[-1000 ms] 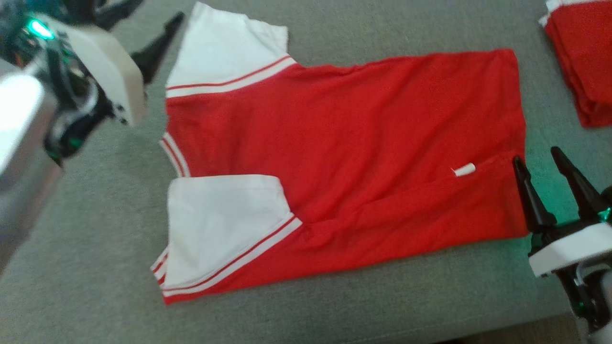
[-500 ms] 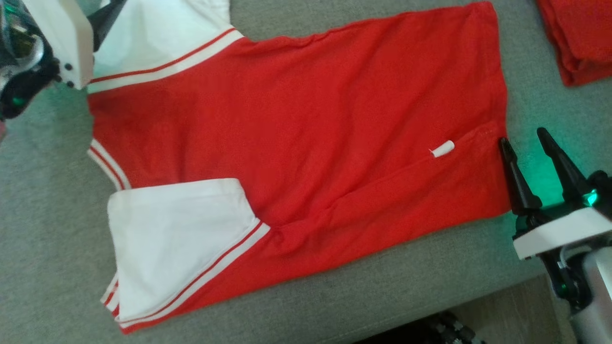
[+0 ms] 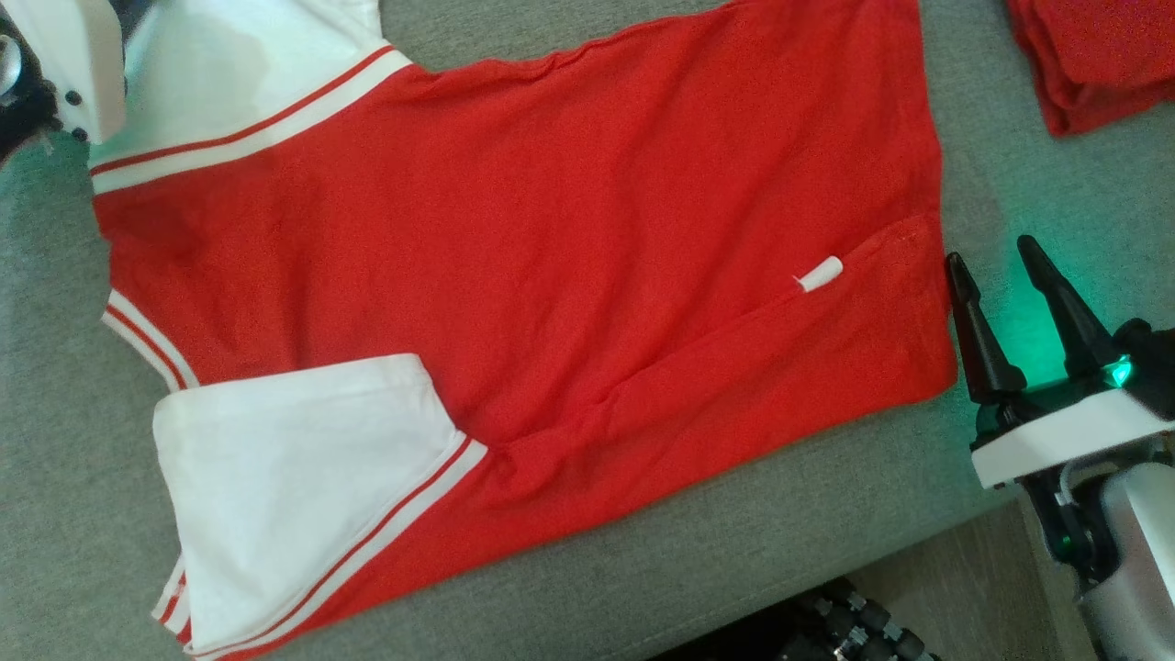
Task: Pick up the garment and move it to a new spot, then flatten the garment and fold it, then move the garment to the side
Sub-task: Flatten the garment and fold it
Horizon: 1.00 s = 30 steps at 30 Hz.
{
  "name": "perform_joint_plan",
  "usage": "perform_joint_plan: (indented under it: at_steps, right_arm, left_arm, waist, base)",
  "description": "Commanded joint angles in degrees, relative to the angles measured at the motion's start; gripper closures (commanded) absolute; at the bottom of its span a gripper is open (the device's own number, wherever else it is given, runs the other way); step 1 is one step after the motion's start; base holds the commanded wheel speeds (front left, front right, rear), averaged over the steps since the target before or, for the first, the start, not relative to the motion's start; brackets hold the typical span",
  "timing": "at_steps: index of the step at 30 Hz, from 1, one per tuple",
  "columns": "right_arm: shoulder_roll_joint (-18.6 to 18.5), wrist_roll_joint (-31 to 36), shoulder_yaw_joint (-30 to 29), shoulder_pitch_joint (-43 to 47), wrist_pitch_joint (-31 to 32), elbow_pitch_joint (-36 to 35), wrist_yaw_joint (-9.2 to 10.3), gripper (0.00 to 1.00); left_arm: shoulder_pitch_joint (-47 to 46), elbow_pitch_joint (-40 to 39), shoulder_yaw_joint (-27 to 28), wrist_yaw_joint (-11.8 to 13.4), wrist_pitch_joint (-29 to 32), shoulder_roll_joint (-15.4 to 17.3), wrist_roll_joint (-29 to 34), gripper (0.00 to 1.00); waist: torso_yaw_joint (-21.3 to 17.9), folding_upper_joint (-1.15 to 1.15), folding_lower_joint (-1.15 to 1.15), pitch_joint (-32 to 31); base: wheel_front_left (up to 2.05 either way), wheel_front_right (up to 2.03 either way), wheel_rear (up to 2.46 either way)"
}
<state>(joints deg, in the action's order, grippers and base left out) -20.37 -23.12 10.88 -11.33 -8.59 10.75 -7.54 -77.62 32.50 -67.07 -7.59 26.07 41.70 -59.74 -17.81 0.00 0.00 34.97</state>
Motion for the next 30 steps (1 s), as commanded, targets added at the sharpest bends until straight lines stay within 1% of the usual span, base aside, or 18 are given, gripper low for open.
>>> perform_joint_plan:
  at_steps: [1,4,8,10,13,17,18,22,26,30]
  right_arm:
    - [-1.0,-0.3,0.4,0.5,-0.8,-0.8,0.05,0.0]
    - [-1.5,-0.6,0.5,-0.3,-0.7,-1.2,0.05,0.0]
    - [-3.0,-3.5,1.1,-3.3,1.4,-3.2,0.05,0.0]
    - [-4.5,-5.2,2.0,-6.2,4.2,-4.0,0.05,0.0]
    - [-5.9,-7.8,3.5,-12.2,10.7,-3.3,0.05,0.0]
    - [-7.8,-8.2,6.7,-21.4,19.0,2.0,0.05,0.0]
    - [-7.8,-8.2,6.7,-21.4,19.0,2.0,0.05,0.0]
    - [-8.1,-7.9,10.3,-28.9,23.9,9.4,0.05,0.0]
    - [-8.6,-7.5,13.7,-33.5,26.6,16.2,0.05,0.0]
    - [-9.0,-8.1,16.0,-36.3,26.3,20.3,0.05,0.0]
  left_arm:
    - [-2.4,-0.9,1.0,0.1,0.0,2.6,-0.9,1.0]
    - [-3.0,-1.9,-0.5,0.1,-1.7,2.9,-1.7,1.0]
    - [-4.3,-2.9,-2.5,0.1,-5.7,2.8,-1.4,1.0]
    - [-4.8,-3.1,-3.4,0.1,-8.0,2.6,-0.9,1.0]
    - [-5.0,-2.9,-4.5,0.1,-10.4,2.2,-0.5,1.0]
    - [-5.3,-3.1,-5.4,0.1,-12.3,1.6,-0.7,1.0]
    - [-5.3,-3.1,-5.4,0.1,-12.3,1.6,-0.7,1.0]
    - [-5.8,-3.7,-5.9,0.1,-13.1,1.2,-0.8,1.0]
    - [-6.2,-4.2,-6.1,0.1,-13.4,1.3,-0.5,1.0]
    - [-6.3,-4.5,-6.2,0.1,-13.7,1.5,-0.3,1.0]
  waist:
    - [-0.1,0.0,0.0,-0.1]
    - [0.0,0.0,0.0,-0.5]
    - [0.9,0.0,0.0,-1.4]
    - [1.6,0.0,0.0,-2.0]
    - [2.7,0.0,0.0,-2.9]
    - [4.5,0.0,0.0,-3.3]
    - [4.5,0.0,0.0,-3.3]
    - [6.0,0.0,0.0,-3.0]
    - [6.9,0.0,0.0,-2.6]
    - [7.4,0.0,0.0,-2.6]
  base:
    - [0.0,0.0,0.0]
    - [0.0,0.0,0.0]
    - [0.0,0.0,0.0]
    - [0.0,0.0,0.0]
    - [0.0,0.0,0.0]
    - [0.0,0.0,0.0]
    - [0.0,0.0,0.0]
    - [0.0,0.0,0.0]
    - [0.0,0.0,0.0]
    - [0.0,0.0,0.0]
